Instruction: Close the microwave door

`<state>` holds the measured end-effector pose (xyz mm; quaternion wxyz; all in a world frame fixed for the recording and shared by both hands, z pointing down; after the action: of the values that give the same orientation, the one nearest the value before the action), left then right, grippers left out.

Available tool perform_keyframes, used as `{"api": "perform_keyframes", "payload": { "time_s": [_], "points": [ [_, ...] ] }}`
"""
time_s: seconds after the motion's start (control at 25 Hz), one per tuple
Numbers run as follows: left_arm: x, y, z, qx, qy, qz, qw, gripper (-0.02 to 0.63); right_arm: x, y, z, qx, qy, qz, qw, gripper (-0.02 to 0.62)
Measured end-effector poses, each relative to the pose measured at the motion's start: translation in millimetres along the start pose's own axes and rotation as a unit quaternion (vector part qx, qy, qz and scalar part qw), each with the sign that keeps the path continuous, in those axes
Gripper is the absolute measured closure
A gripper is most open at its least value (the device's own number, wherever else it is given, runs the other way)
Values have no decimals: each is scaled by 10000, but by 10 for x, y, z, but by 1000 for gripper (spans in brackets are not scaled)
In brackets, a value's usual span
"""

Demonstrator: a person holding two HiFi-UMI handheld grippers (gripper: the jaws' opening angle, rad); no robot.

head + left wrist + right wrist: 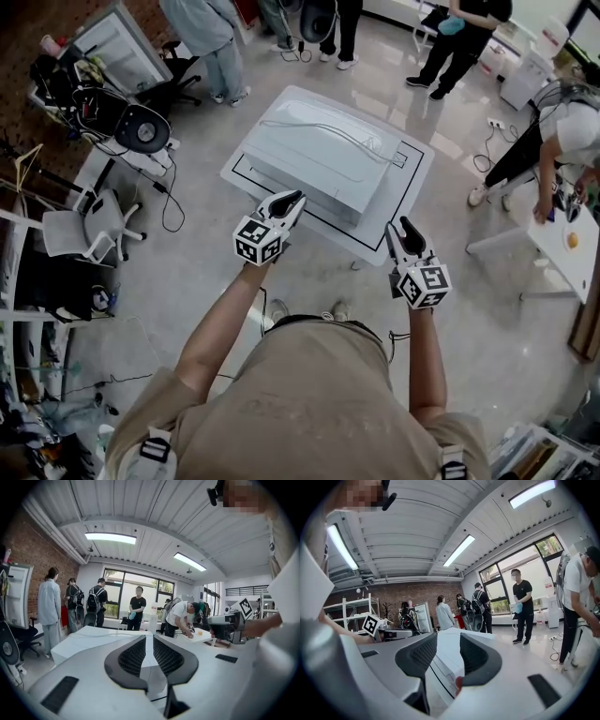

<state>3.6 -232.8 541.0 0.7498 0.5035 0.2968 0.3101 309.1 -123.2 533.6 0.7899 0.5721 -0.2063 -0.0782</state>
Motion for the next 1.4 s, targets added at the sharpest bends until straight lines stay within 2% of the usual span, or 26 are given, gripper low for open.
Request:
{"api": "perform_keyframes", "payload": {
  "time_s": [0.28,0.88,1.4],
  "points": [
    [-337,-237,-546,248,37,285,9993,568,-339,-83,168,165,260,22,9995,439],
    [-1050,6,-1094,375,39,-73,9993,568,-828,39,552,111,762,-354,9964,439],
    [-1296,235,-1212,257,59,-238,9994,568,-1073,195,764,-68,920,-553,9942,439]
  ]
}}
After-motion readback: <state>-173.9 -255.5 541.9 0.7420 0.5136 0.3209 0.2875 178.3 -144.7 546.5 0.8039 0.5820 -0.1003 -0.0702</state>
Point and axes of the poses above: the fingertips, and each gripper's own axes: z forward along the fingers, x to its right, y out of its underside, the point moved 8 cm from there along -z, backward along the fingers, and after that the axes turned 7 degrees about -x, right-handed, at the moved point
